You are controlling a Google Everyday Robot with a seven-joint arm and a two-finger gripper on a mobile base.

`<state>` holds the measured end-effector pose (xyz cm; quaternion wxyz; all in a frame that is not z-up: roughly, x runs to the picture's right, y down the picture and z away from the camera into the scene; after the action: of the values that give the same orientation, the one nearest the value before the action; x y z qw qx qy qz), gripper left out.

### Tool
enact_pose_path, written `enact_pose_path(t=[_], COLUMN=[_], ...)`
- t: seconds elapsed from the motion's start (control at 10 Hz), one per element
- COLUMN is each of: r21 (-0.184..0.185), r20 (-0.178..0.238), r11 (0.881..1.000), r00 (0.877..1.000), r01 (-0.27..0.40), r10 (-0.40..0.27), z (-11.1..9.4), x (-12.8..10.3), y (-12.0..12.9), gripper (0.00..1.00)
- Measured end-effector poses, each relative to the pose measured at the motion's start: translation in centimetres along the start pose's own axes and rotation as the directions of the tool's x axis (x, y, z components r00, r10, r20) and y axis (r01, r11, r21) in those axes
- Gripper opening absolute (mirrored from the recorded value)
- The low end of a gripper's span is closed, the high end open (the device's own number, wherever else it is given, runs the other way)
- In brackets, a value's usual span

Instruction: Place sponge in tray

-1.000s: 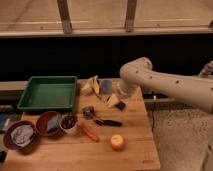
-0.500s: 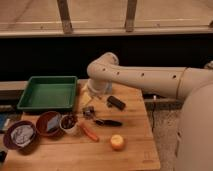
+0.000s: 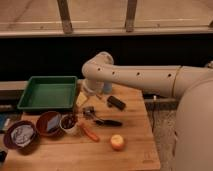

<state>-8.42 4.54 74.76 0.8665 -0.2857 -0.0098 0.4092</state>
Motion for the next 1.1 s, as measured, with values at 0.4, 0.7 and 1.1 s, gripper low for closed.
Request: enact_pose_path(t=[0.4, 0.7, 1.1], r21=[0.029, 0.032, -0.026], r20=[0.011, -0.003, -0.048], r11=[0.994, 0.971, 0.932], r00=[0.994, 0.971, 0.931], r01=[0.105, 0.239, 0.362], r10=[-0.106, -0.239, -0.363], z=[-0.8, 0.3, 3.9], x=[-3.1, -7.9, -9.4], y=[2.4, 6.5, 11.7], gripper=[0.76, 0.76, 0.76])
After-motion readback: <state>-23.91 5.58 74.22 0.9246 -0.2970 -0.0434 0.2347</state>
